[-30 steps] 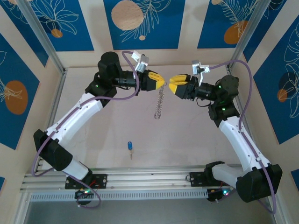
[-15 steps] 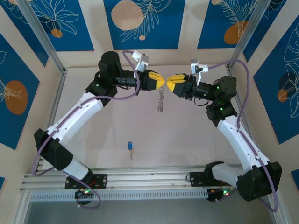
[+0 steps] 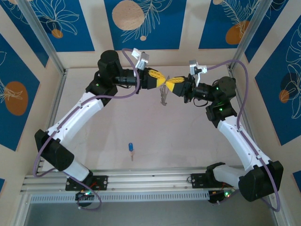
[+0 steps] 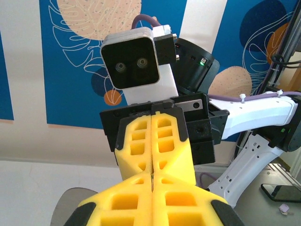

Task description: Put the keys on the keyring

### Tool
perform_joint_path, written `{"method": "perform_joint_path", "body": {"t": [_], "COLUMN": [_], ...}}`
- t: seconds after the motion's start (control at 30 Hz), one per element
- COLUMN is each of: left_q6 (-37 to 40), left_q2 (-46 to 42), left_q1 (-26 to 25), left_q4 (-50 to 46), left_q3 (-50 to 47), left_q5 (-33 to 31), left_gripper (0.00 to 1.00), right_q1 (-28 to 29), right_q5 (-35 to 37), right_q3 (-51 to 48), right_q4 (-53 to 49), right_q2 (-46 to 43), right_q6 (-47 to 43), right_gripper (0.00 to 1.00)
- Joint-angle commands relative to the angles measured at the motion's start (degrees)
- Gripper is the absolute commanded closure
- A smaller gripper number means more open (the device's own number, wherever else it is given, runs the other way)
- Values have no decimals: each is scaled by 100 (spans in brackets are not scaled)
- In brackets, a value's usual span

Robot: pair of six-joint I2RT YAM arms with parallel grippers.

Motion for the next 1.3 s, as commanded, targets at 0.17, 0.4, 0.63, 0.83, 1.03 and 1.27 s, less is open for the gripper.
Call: {"method": "perform_joint_path", "body": {"t": [0.17,0.4,0.63,0.83,1.03,1.27], "left_q6": [-664,-845,-1786,-3343,-3861,-4066], "left_q2": [-2,-504,-599,-80,227,364], "left_q1": [-6,132,369,477,453,382], "left_q4": [1165,1910,3151,5077,5587,5844], "left_q3": [-35,-859,-1553,-1746,-1612,-1607], "left_q5": [123,-1227,-1494,-1117,-920,-776], "left_gripper": [88,42,35,40,48,52], "right_q1": [-69,-211,-274,-232,-93,21], "right_q5": [398,597,552,584,652,720], "right_q3": [-37,-117,-156,-167,-74,5], "right_q4": [242,552,1194,1750,1772,1876], "right_q2": [-22,3,74,205,329,520], "right_q6": [70,308,753,1138,1129,1125], "right_gripper": [100,100,100,100,100,100]}}
